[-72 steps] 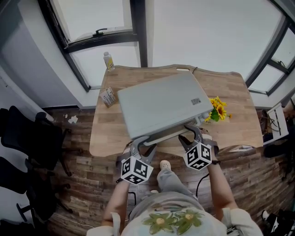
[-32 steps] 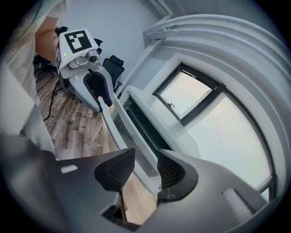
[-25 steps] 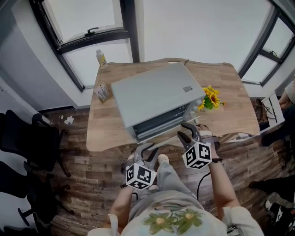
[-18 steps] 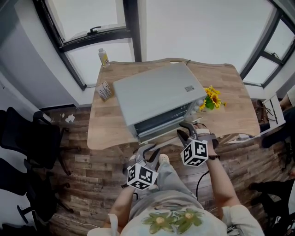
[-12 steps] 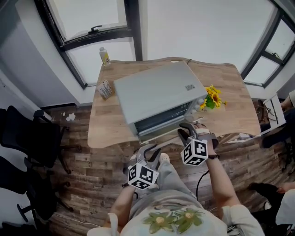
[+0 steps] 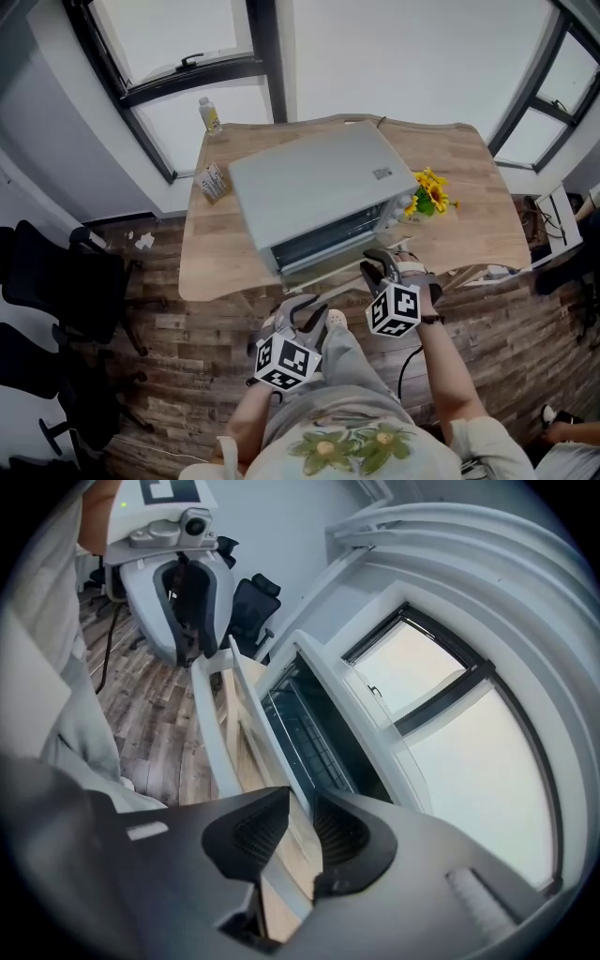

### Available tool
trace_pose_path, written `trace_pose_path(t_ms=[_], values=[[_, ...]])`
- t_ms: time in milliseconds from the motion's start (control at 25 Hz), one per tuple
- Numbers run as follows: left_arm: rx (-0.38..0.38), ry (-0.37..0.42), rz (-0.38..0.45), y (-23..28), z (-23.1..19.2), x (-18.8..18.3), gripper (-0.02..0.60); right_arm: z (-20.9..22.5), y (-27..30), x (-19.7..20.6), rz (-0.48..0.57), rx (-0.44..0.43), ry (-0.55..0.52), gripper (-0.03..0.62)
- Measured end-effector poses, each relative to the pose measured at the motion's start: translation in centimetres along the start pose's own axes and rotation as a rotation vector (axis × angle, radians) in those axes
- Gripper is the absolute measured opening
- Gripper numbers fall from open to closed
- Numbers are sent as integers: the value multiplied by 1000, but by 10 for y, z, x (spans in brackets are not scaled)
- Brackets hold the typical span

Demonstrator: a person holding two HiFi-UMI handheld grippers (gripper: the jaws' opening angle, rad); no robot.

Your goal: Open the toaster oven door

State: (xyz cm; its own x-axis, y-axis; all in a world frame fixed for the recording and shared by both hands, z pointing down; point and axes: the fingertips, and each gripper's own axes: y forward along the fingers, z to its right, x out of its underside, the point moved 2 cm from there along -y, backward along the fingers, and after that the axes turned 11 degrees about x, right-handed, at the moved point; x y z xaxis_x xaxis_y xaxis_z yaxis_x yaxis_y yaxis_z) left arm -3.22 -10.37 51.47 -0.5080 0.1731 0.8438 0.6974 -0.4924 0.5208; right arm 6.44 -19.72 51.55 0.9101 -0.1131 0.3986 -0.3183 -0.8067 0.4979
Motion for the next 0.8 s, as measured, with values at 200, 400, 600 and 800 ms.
trace_pose_path(t_ms=[200,400,600,800], values=[[-68,23,4,-9,-16,-7,97,-2,-2,1,1,4,15,84],[-96,91,-57,1,-29,-3,121,-4,-3,2,0,12,26,84],[-66,97,-104,12,-32,5,121,-7,-5,4,-3,15,38,86],[-48,95,-131,19,-28,13,121,-12,-8,7,-6,12,47,86]])
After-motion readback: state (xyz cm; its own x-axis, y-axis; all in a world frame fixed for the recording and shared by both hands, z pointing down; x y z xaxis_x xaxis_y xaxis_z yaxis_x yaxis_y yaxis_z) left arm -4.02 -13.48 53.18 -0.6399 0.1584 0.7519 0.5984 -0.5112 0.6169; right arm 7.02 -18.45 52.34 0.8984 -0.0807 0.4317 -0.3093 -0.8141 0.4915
